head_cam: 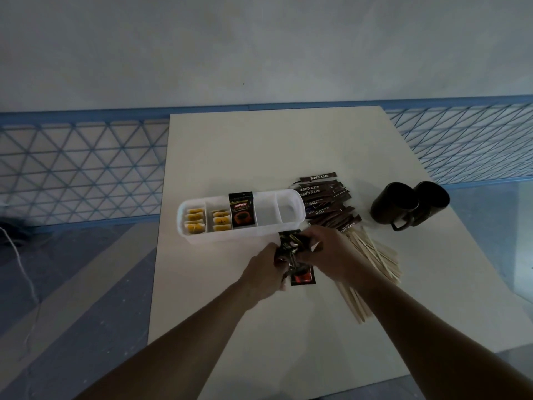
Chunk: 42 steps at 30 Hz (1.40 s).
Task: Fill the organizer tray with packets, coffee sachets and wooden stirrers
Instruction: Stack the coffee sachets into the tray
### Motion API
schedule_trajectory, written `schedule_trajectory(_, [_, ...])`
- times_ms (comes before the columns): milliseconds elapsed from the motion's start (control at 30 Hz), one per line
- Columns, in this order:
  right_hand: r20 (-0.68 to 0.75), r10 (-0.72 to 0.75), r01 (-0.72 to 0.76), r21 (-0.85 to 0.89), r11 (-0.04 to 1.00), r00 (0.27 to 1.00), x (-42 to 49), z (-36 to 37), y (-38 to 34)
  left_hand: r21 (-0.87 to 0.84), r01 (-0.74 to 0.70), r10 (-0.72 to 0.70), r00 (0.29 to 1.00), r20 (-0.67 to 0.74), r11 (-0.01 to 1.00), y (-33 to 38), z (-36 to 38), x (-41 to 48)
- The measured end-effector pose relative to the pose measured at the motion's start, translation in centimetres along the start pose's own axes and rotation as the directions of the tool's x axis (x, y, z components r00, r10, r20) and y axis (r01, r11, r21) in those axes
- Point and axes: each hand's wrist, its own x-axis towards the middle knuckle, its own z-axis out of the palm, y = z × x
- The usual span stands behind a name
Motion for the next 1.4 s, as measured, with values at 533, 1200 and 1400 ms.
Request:
schedule_trajectory(533, [-0.080,0.149,-0.104,0.403,0.909,0.986,-0.4,1.5,-1.6,-0.453,0.040,0.028,0.989,0.143,0.891,1.0,-2.0,-0.8])
schedule_trajectory(1200, [-0.054,0.108,-0.093,0.222,0.971,0.993,-0.5,1.8,-3.6,-0.330,0.060,-0.082,0.995,-0.053,0.942,1.0,-1.5,-0.7])
schedule_trajectory(1400, [-0.079,0.117,-0.096,0.229,0.969,0.990,0.2,1.6,-3.4,-0.247,0.061,-0.083,0.993,-0.081,0.967,0.8,-2.3,-0.4])
